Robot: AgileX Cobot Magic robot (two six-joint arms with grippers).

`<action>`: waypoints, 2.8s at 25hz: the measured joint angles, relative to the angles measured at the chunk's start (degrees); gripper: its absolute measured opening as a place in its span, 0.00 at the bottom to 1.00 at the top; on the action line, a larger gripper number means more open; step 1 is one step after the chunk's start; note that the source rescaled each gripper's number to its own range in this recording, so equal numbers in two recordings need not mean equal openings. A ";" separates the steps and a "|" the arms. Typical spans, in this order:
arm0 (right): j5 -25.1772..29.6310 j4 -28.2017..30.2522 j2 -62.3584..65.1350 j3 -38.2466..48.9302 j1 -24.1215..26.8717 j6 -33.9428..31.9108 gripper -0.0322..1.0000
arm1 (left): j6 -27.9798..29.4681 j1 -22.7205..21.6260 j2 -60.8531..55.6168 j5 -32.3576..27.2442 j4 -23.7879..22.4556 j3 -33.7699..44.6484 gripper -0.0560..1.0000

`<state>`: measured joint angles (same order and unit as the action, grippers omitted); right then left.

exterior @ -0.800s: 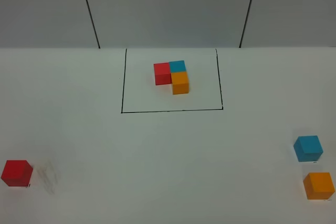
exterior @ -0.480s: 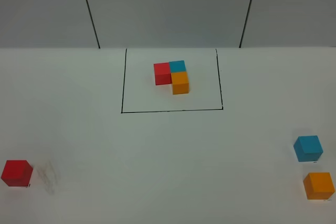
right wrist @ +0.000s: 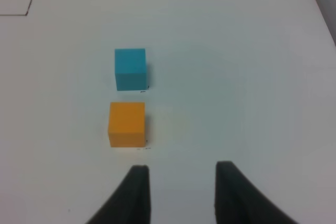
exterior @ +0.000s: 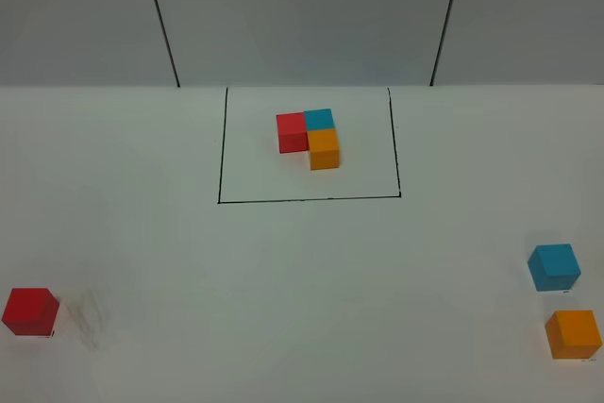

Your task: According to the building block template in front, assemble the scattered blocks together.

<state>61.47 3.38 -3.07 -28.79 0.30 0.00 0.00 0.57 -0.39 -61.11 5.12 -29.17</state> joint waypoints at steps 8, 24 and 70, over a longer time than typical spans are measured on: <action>0.00 0.00 0.00 0.00 0.00 0.00 0.03 | 0.00 0.00 0.00 0.00 0.00 0.00 0.58; 0.00 0.00 0.00 0.00 0.00 0.00 0.03 | 0.55 0.00 8.16 5.83 -2.40 -8.52 0.58; 0.00 0.00 0.00 0.00 0.00 0.00 0.03 | 3.43 0.00 76.12 0.59 -9.99 -33.26 0.56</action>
<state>61.47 3.38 -3.07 -28.79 0.30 0.00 3.43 0.57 75.73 -60.52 -4.87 -62.43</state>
